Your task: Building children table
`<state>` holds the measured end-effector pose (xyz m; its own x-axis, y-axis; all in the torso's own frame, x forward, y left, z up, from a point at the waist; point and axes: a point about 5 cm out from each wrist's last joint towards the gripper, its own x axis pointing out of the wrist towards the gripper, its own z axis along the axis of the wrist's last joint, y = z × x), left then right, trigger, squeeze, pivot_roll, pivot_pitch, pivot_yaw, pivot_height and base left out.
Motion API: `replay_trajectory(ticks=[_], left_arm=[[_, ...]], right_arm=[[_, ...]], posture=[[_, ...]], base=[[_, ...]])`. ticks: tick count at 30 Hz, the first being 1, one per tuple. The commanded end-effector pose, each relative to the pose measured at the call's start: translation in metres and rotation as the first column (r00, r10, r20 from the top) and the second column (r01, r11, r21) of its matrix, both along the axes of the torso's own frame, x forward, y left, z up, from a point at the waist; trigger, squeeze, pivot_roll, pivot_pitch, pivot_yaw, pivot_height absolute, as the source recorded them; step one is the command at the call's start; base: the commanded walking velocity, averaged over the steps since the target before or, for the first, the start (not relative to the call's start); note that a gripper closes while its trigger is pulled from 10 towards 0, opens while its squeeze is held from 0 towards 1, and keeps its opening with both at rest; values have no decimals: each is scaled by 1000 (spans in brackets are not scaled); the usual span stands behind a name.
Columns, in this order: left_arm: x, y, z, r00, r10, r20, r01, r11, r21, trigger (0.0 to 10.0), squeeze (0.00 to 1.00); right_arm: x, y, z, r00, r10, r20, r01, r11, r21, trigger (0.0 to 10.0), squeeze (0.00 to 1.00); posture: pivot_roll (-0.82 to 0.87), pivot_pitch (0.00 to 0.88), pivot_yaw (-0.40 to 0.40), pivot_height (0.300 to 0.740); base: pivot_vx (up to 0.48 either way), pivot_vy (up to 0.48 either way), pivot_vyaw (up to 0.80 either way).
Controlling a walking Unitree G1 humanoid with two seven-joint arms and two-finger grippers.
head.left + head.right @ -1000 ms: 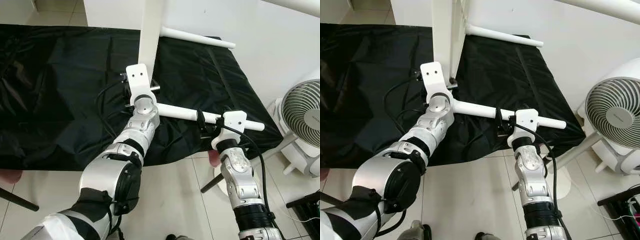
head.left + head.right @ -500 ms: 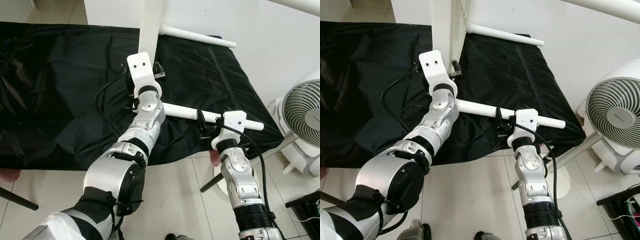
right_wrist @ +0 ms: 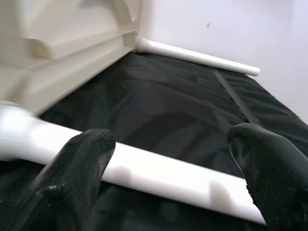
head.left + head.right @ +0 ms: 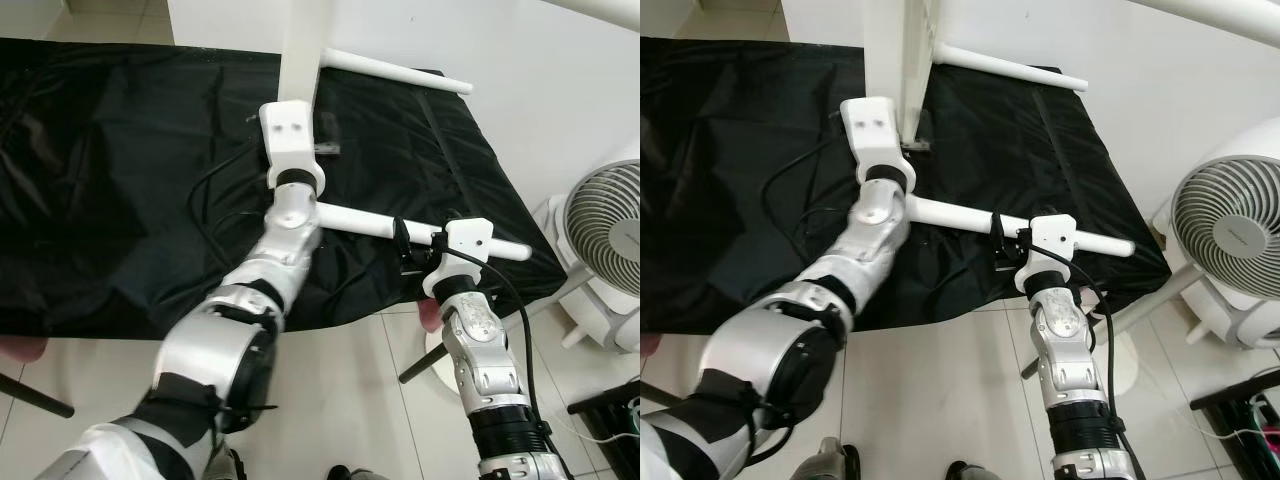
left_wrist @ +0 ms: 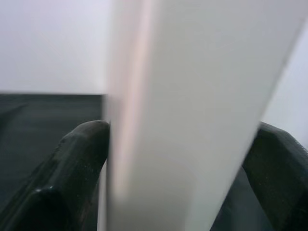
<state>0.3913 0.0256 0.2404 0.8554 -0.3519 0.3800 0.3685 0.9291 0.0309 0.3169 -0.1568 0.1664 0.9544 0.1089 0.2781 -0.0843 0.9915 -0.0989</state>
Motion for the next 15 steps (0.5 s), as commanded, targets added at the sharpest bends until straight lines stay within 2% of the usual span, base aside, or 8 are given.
replay_trajectory(ticks=[1,2,6,9,12,13,15], left_arm=[[-7,-18,-5,993,-113,24,109,988,106,10000,0],[-7,-17,-9,993,-119,20,115,984,139,10000,0],[-7,-14,-14,992,-128,3,126,979,157,10000,0],[-4,-10,-16,995,-99,-13,100,981,168,10000,0],[2,-1,-17,999,10,-51,-1,987,159,10000,0],[2,-1,-17,999,10,-51,-1,987,159,10000,0],[5,4,-18,994,76,-77,-64,987,148,10000,0]], right_arm=[[-1,-3,-3,1000,-7,-15,7,1000,-10,10000,0],[-1,-4,-3,1000,-8,-15,8,1000,-10,10000,0],[-1,-5,-2,1000,-11,-14,11,1000,-11,10000,0],[-2,-6,-3,1000,-13,-16,13,1000,-10,10000,0],[-3,-6,-4,1000,-16,-18,16,1000,-9,10000,0],[-3,-6,-4,1000,-16,-18,16,1000,-9,10000,0],[-3,-6,-4,1000,-17,-18,17,1000,-8,10000,0]], posture=[[-29,142,-71,740],[-31,146,-67,740],[-29,147,-63,740],[-30,147,-62,740],[-29,144,-62,740],[-29,144,-62,740],[-29,142,-63,740]], base=[[0,0,0],[0,0,0],[0,0,0],[0,0,0],[0,0,0],[0,0,0],[0,0,0]])
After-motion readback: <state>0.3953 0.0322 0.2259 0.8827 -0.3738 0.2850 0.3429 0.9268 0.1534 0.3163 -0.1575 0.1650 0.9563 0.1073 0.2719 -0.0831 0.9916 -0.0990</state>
